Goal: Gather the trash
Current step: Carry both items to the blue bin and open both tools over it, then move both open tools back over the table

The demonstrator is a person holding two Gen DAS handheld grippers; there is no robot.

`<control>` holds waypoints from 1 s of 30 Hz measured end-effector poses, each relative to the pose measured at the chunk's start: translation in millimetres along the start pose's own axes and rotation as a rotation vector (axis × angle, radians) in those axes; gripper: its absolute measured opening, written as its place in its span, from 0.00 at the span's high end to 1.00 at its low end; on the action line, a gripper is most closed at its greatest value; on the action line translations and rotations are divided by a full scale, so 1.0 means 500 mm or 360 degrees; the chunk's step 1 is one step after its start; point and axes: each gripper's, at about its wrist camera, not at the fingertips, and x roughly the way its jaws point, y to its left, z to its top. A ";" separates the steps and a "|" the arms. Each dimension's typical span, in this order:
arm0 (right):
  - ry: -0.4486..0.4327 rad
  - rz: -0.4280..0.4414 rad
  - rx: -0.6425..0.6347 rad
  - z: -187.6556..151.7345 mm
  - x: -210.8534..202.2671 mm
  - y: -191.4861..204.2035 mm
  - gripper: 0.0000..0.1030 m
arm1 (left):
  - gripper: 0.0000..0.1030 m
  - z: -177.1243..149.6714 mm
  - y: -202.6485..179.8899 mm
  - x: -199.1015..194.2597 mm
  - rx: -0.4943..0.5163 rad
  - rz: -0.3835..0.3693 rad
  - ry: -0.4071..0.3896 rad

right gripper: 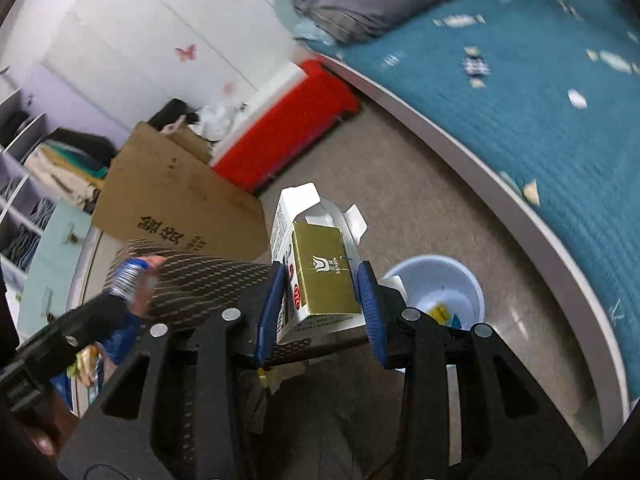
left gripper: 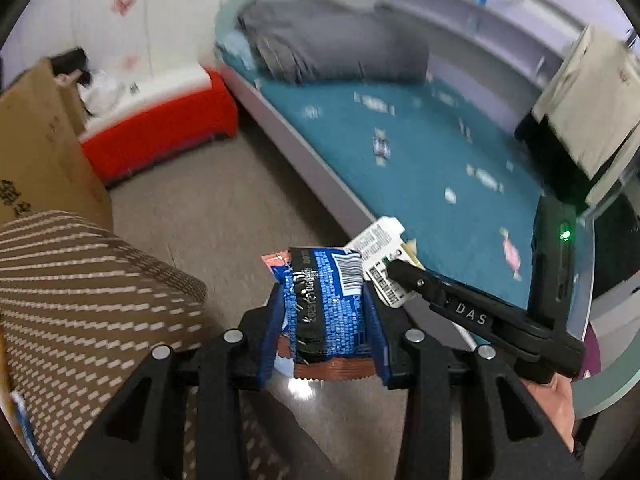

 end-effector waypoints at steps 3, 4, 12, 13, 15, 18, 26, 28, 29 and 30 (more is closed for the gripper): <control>0.0046 -0.0017 0.0080 0.001 0.030 -0.034 0.64 | 0.63 0.015 -0.009 0.072 0.0065 0.0031 0.0149; 0.0057 -0.0024 0.0102 0.001 0.038 -0.042 0.63 | 0.63 0.014 -0.009 0.088 0.0078 0.0037 0.0184; 0.0156 -0.0061 0.0254 0.008 0.110 -0.103 0.61 | 0.35 0.047 -0.035 0.197 0.0240 0.0086 0.0503; 0.0177 -0.0064 0.0267 0.006 0.124 -0.109 0.60 | 0.27 0.048 -0.035 0.196 0.0246 0.0108 0.0487; 0.0208 -0.0086 0.0300 0.001 0.145 -0.120 0.42 | 0.17 0.051 -0.034 0.189 0.0240 0.0136 0.0443; 0.0246 -0.0119 0.0359 -0.015 0.164 -0.138 0.25 | 0.15 0.052 -0.027 0.174 0.0190 0.0140 0.0406; 0.0178 -0.0254 0.0338 -0.050 0.117 -0.126 0.06 | 0.13 0.037 -0.017 0.084 0.0134 0.0118 0.0162; 0.0150 -0.0248 0.0318 -0.055 0.093 -0.114 0.06 | 0.12 0.027 -0.013 0.052 0.0112 0.0103 0.0103; 0.0134 -0.0247 0.0305 -0.056 0.081 -0.106 0.06 | 0.12 0.023 -0.012 0.038 0.0105 0.0098 0.0079; 0.0112 -0.0248 0.0285 -0.056 0.065 -0.091 0.06 | 0.12 0.015 -0.010 0.017 0.0097 0.0090 0.0044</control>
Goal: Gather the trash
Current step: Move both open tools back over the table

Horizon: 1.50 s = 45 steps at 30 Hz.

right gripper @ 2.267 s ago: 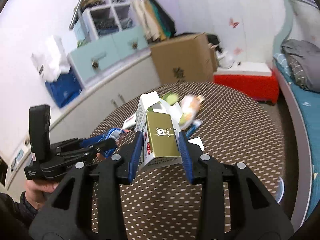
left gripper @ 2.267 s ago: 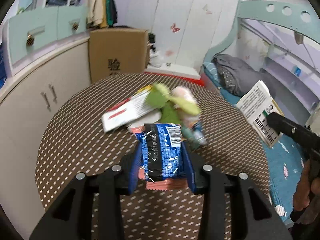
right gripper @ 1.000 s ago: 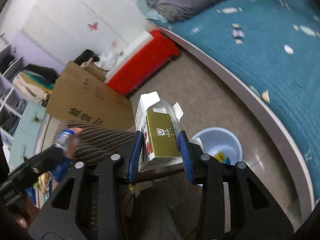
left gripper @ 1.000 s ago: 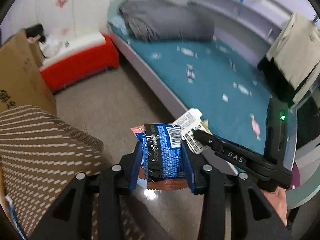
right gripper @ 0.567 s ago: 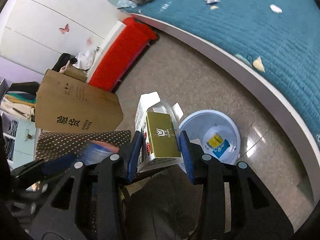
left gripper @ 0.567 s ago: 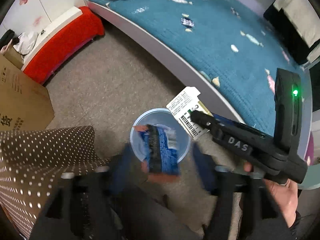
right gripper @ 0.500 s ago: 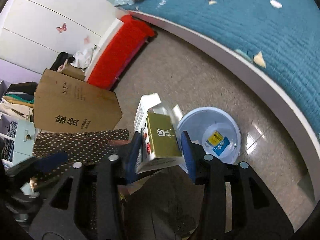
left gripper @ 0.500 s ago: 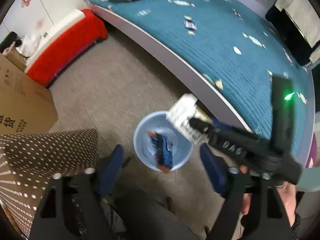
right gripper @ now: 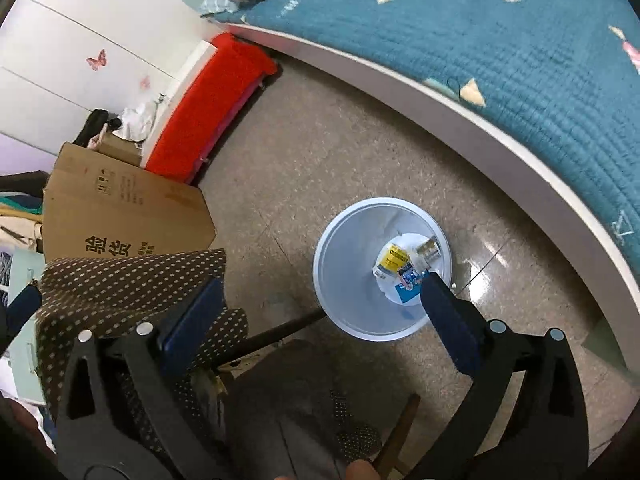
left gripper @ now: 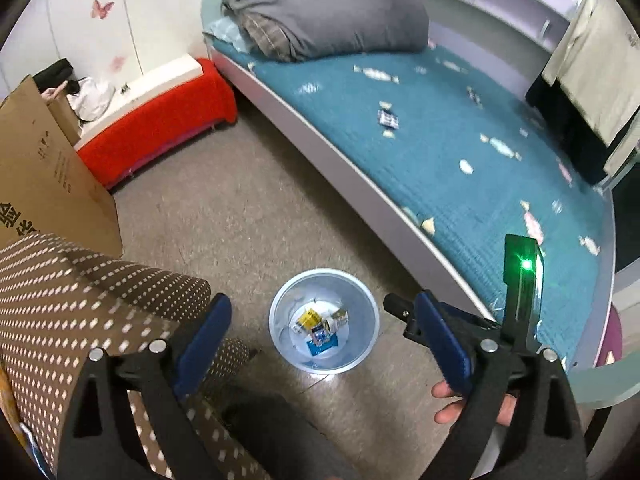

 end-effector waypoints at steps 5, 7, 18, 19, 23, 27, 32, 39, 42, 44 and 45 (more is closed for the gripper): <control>-0.0134 0.0039 -0.0111 -0.019 -0.094 0.064 0.06 | 0.10 -0.036 0.013 -0.077 -0.0026 -0.0009 -0.0132; -0.0185 0.0061 -0.0156 -0.026 -0.130 0.088 0.06 | 0.10 -0.052 0.018 -0.112 -0.0030 0.0002 -0.0186; -0.0405 0.0165 -0.0454 -0.105 -0.294 0.279 0.06 | 0.08 -0.140 0.079 -0.296 -0.0091 0.0055 -0.0442; -0.0412 0.0171 -0.0476 -0.112 -0.302 0.293 0.06 | 0.08 -0.151 0.090 -0.314 -0.0103 0.0072 -0.0470; -0.0424 0.0212 -0.0587 -0.152 -0.323 0.358 0.06 | 0.07 -0.193 0.129 -0.373 -0.0156 0.0107 -0.0548; -0.0413 0.0269 -0.0690 -0.190 -0.328 0.416 0.06 | 0.07 -0.234 0.174 -0.421 -0.0203 0.0151 -0.0611; -0.0393 0.0314 -0.0832 -0.236 -0.329 0.489 0.06 | 0.07 -0.283 0.231 -0.471 -0.0273 0.0183 -0.0664; -0.0352 0.0389 -0.1128 -0.313 -0.313 0.601 0.06 | 0.07 -0.355 0.313 -0.519 -0.0376 0.0330 -0.0728; -0.0328 0.0418 -0.1242 -0.345 -0.299 0.639 0.06 | 0.07 -0.384 0.347 -0.525 -0.0421 0.0377 -0.0728; -0.0307 0.0444 -0.1306 -0.362 -0.287 0.661 0.06 | 0.07 -0.412 0.375 -0.529 -0.0458 0.0408 -0.0727; -0.0297 0.0455 -0.1349 -0.373 -0.278 0.676 0.06 | 0.07 -0.423 0.387 -0.530 -0.0475 0.0424 -0.0725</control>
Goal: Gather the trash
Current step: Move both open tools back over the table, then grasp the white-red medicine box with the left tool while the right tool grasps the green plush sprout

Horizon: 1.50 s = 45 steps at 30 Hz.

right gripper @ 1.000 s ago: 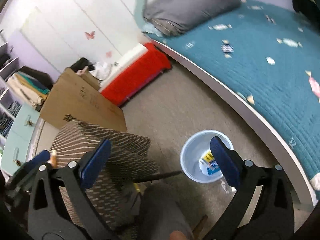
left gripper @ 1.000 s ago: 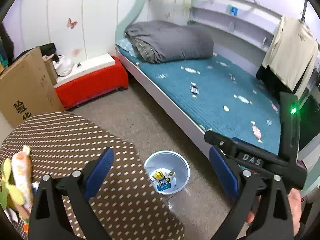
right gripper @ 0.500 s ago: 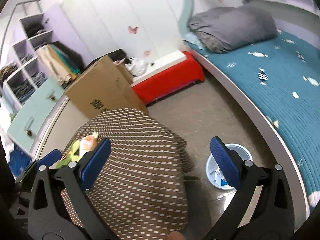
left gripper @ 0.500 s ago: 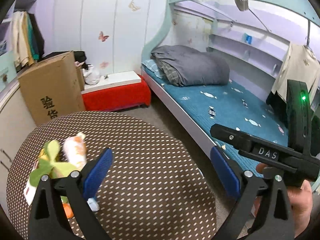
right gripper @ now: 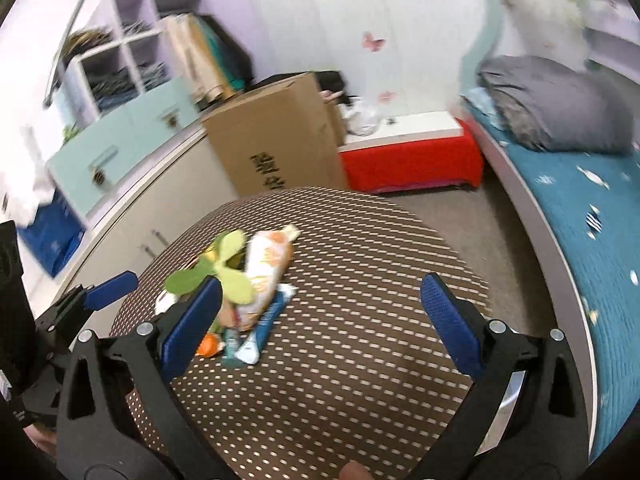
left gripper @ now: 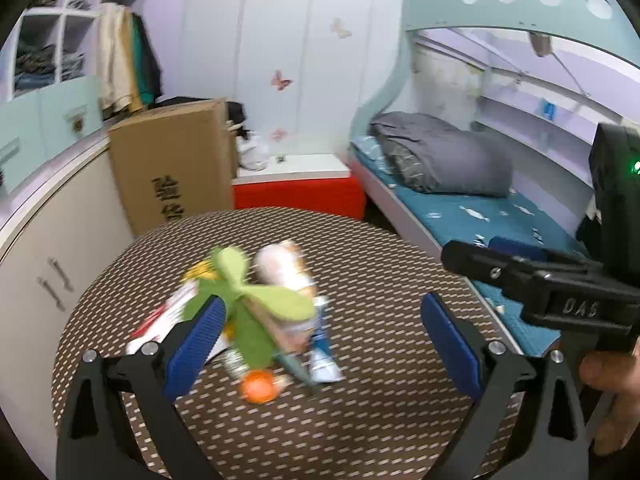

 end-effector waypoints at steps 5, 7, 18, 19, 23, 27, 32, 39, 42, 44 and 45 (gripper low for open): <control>0.0096 0.0106 -0.0190 0.003 0.081 0.071 0.06 | 0.07 -0.034 0.081 -0.007 -0.0069 0.0089 0.0003; 0.0121 0.0159 -0.0256 -0.001 0.104 0.100 0.06 | 0.07 -0.046 0.111 -0.007 -0.0082 0.0127 0.0007; 0.0298 0.0219 -0.0692 -0.008 0.252 0.199 0.23 | 0.07 -0.096 0.226 0.041 -0.0091 0.0328 0.0116; 0.0311 0.0207 -0.0724 -0.009 0.262 0.202 0.28 | 0.07 -0.097 0.230 0.048 -0.0073 0.0342 0.0133; 0.0376 0.0248 -0.0846 -0.013 0.293 0.214 0.34 | 0.07 -0.095 0.231 0.076 0.0015 0.0348 0.0185; 0.0462 0.0281 -0.0879 -0.013 0.329 0.213 0.54 | 0.07 -0.092 0.221 0.108 0.0104 0.0350 0.0235; 0.0495 0.0382 -0.0755 -0.008 0.339 0.192 0.85 | 0.07 -0.084 0.214 0.147 0.0209 0.0373 0.0271; 0.0429 0.0433 -0.0601 0.003 0.307 0.168 0.92 | 0.35 -0.063 0.221 0.157 0.0150 0.0207 0.0260; 0.0465 0.0415 -0.0574 0.001 0.306 0.160 0.91 | 0.36 -0.066 0.219 0.159 0.0144 0.0210 0.0243; 0.0481 0.0404 -0.0573 -0.003 0.309 0.158 0.78 | 0.36 -0.067 0.222 0.154 0.0131 0.0192 0.0231; 0.0479 0.0401 -0.0574 -0.005 0.309 0.157 0.68 | 0.36 -0.067 0.223 0.153 0.0127 0.0185 0.0227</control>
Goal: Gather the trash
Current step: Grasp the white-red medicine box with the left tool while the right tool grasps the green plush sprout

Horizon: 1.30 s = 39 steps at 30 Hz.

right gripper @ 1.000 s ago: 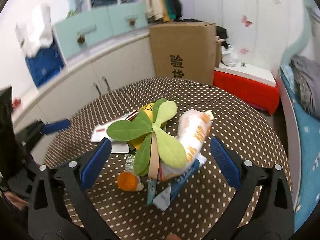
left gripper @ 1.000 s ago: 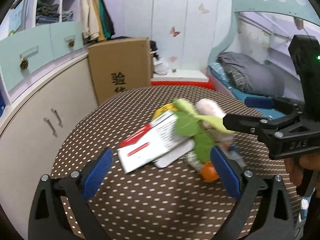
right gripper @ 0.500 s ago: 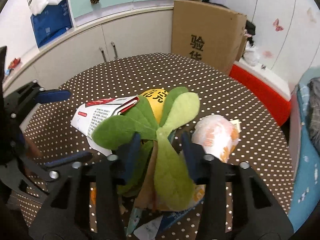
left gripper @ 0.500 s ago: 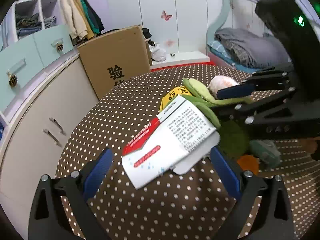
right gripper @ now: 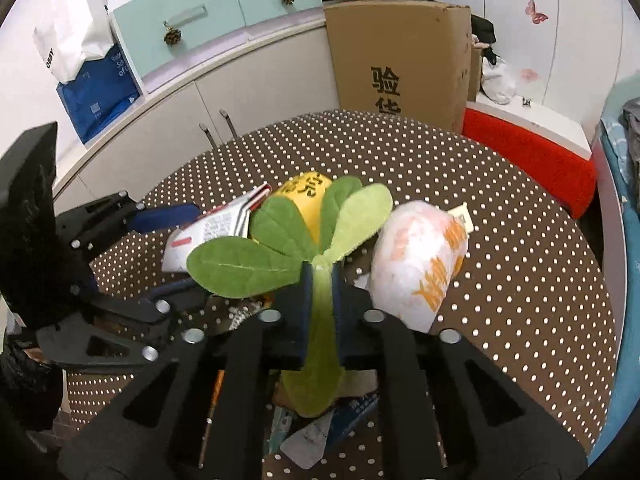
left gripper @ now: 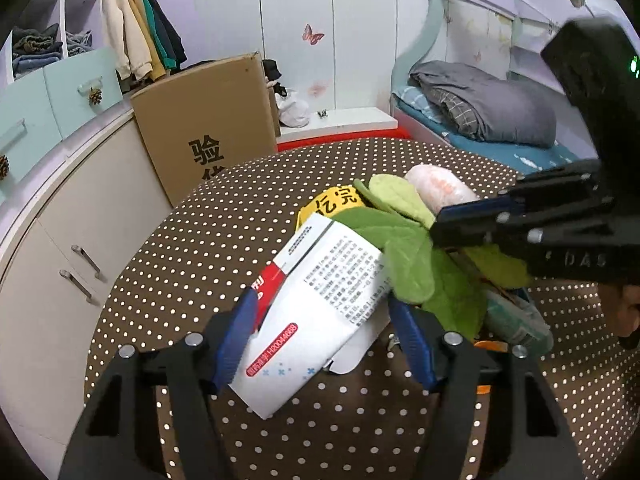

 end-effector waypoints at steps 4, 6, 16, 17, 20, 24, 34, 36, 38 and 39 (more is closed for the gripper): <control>0.0001 -0.0002 -0.0036 0.002 0.008 0.010 0.44 | 0.31 -0.002 -0.003 0.006 0.0070 0.0044 0.0002; 0.0037 -0.0037 -0.0078 0.005 0.024 0.018 0.44 | 0.31 -0.003 0.004 0.014 0.0062 0.0025 0.0025; -0.0048 -0.0016 -0.0007 -0.001 -0.005 0.009 0.91 | 0.69 0.019 0.030 -0.039 -0.0096 0.0008 -0.0107; -0.0068 -0.0017 0.0003 -0.002 -0.017 0.008 0.91 | 0.71 0.020 0.033 -0.045 -0.0119 0.0009 -0.0119; -0.0137 -0.0001 0.0049 -0.006 -0.058 0.000 0.92 | 1.00 0.017 0.053 -0.059 -0.0256 -0.0075 -0.0130; -0.0183 0.0003 0.0084 -0.018 -0.099 -0.010 0.92 | 1.00 -0.005 0.067 -0.052 -0.0349 -0.0092 -0.0110; -0.0163 0.0038 0.0134 -0.054 -0.107 -0.015 0.91 | 0.16 -0.024 0.092 -0.057 -0.0249 0.0117 -0.0127; -0.0155 0.0039 0.0135 -0.056 -0.098 -0.011 0.91 | 0.16 -0.018 0.110 -0.034 -0.0182 0.0127 -0.0053; -0.0148 0.0038 0.0134 -0.054 -0.090 -0.007 0.91 | 0.16 -0.014 0.131 -0.008 -0.0122 0.0146 0.0012; -0.0143 0.0035 0.0133 -0.052 -0.086 -0.007 0.92 | 0.16 -0.013 0.145 0.016 -0.0084 0.0165 0.0074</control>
